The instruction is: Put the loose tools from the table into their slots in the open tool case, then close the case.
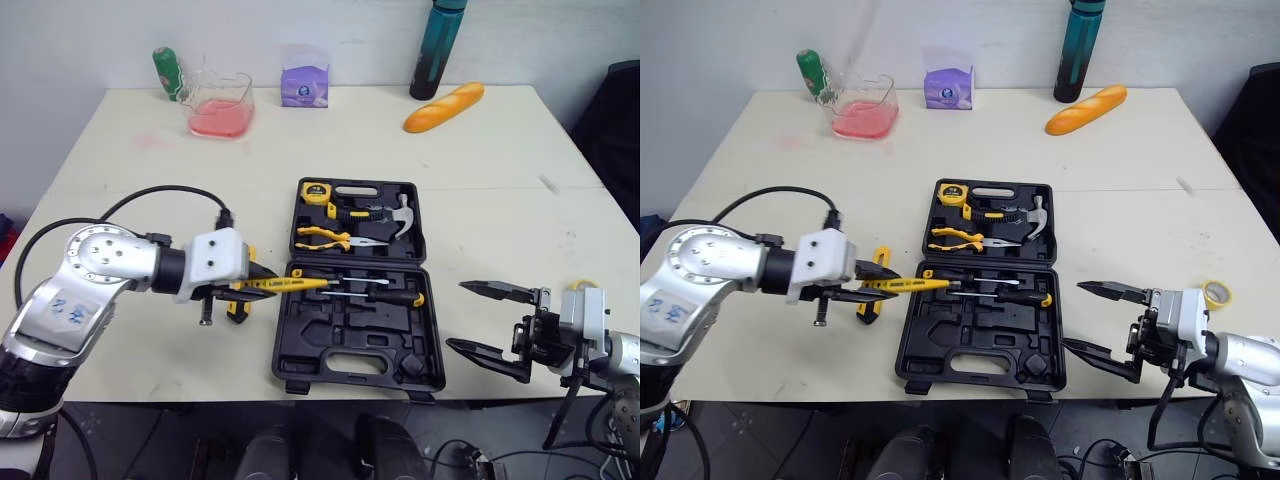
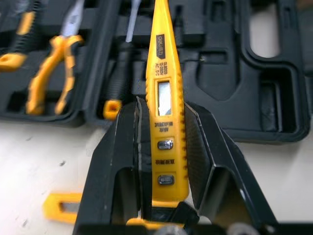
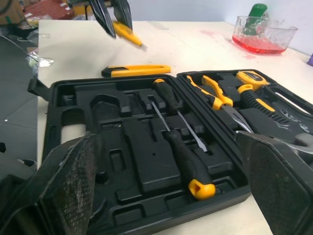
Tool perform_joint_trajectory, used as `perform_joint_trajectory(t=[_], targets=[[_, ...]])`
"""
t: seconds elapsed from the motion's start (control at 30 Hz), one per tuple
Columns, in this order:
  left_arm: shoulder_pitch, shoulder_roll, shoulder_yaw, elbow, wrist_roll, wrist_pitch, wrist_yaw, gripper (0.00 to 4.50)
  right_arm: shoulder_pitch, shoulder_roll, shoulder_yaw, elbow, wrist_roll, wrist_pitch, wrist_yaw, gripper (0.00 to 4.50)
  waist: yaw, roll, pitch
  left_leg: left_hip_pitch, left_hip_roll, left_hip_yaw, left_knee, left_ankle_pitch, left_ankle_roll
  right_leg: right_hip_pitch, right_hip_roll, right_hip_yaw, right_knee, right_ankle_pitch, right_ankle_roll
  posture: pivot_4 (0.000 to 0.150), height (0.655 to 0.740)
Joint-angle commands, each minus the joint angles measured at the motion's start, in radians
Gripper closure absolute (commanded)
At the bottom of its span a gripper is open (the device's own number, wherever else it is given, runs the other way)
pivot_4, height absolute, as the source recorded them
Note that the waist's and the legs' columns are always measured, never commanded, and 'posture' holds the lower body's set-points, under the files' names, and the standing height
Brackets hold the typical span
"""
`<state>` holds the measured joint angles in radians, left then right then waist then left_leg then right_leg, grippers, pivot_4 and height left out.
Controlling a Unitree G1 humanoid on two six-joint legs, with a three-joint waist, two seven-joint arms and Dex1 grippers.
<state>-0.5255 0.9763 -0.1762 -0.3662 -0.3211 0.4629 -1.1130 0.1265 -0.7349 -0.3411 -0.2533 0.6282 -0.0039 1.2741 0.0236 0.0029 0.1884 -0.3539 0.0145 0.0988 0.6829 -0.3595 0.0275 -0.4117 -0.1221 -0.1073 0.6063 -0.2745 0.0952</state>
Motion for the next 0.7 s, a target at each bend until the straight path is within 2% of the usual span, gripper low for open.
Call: perform_joint_trajectory(t=[0.03, 0.17, 0.37, 0.7], targets=[[-0.108, -0.041, -0.12, 0.002, 0.065, 0.079, -0.034, 3.94, 0.013, 0.001, -0.037, -0.032, 0.021, -0.033, 0.011, 0.0, 0.001, 0.0, 0.0, 0.0, 0.0, 0.0, 0.0, 0.0, 0.0, 0.0, 0.0, 0.0, 0.0, 0.0, 0.0, 0.15, 0.7349], [-0.207, -0.122, -0.213, 0.021, 0.12, 0.178, -0.014, 3.94, 0.031, 0.008, -0.039, -0.024, 0.021, -0.055, 0.027, 0.0, 0.003, -0.001, 0.001, 0.0, 0.0, 0.0, 0.001, 0.001, 0.001, 0.0, 0.002, 0.001, 0.001, 0.0, 0.001, 0.15, 0.7349], [-0.323, -0.208, -0.32, 0.1, 0.222, 0.204, -0.012, 3.94, 0.033, 0.012, -0.03, -0.01, 0.013, -0.073, 0.035, 0.0, 0.0, -0.002, 0.001, -0.001, 0.0, 0.0, 0.003, 0.001, 0.001, 0.0, 0.004, 0.003, 0.002, 0.001, 0.001, 0.15, 0.7349], [-0.346, -0.248, -0.382, 0.148, 0.304, 0.205, -0.049, 3.94, 0.044, 0.025, -0.022, -0.016, -0.001, -0.087, 0.022, 0.0, 0.001, -0.003, 0.002, -0.001, 0.001, -0.001, 0.005, 0.002, 0.001, 0.0, 0.005, 0.003, 0.004, 0.001, 0.001, 0.15, 0.7349]])
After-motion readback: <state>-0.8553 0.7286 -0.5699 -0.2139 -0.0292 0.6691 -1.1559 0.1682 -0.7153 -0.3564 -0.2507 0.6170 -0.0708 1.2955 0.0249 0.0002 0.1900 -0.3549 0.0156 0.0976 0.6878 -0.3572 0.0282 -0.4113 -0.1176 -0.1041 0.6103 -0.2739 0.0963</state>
